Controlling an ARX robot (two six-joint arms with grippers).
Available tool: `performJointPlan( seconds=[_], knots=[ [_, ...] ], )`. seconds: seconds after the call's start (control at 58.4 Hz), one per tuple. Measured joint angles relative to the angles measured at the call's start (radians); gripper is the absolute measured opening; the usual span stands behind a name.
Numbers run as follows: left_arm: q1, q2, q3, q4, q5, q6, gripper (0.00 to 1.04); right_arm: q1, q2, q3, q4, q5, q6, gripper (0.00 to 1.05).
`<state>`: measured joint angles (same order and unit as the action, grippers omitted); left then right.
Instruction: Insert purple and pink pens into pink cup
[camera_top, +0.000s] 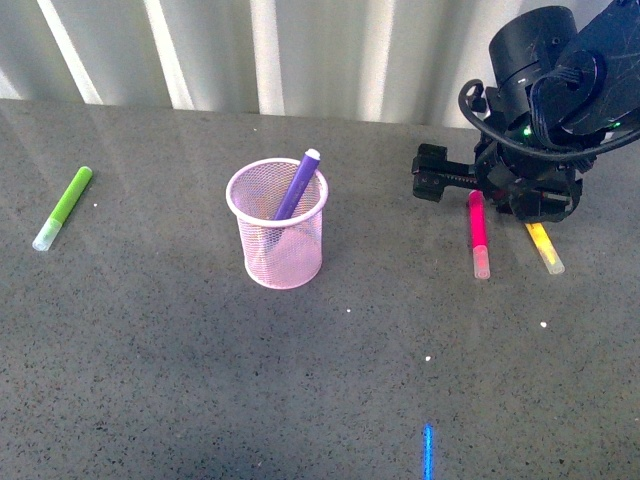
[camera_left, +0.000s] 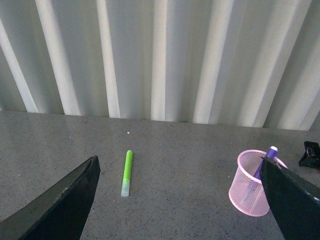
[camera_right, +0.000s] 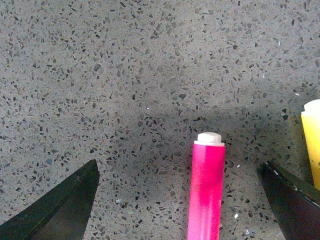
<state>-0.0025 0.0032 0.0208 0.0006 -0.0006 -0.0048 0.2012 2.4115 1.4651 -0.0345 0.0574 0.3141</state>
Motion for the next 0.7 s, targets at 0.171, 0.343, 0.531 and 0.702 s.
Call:
performJointPlan(
  seconds=[0.171, 0.343, 0.531, 0.702],
  knots=[
    [0.0, 0.0, 0.0, 0.0, 0.0, 0.0, 0.98, -0.003, 0.0, -0.002, 0.0, -0.014, -0.012, 0.98],
    [0.0, 0.0, 0.0, 0.0, 0.0, 0.0, 0.98, -0.006, 0.001, -0.008, -0.016, -0.007, -0.022, 0.7],
    [0.0, 0.0, 0.0, 0.0, 0.0, 0.0, 0.98, -0.016, 0.001, -0.007, -0.045, -0.004, -0.033, 0.4],
    [0.0, 0.0, 0.0, 0.0, 0.0, 0.0, 0.98, -0.023, -0.002, -0.005, -0.052, -0.013, -0.031, 0.16]
  ],
)
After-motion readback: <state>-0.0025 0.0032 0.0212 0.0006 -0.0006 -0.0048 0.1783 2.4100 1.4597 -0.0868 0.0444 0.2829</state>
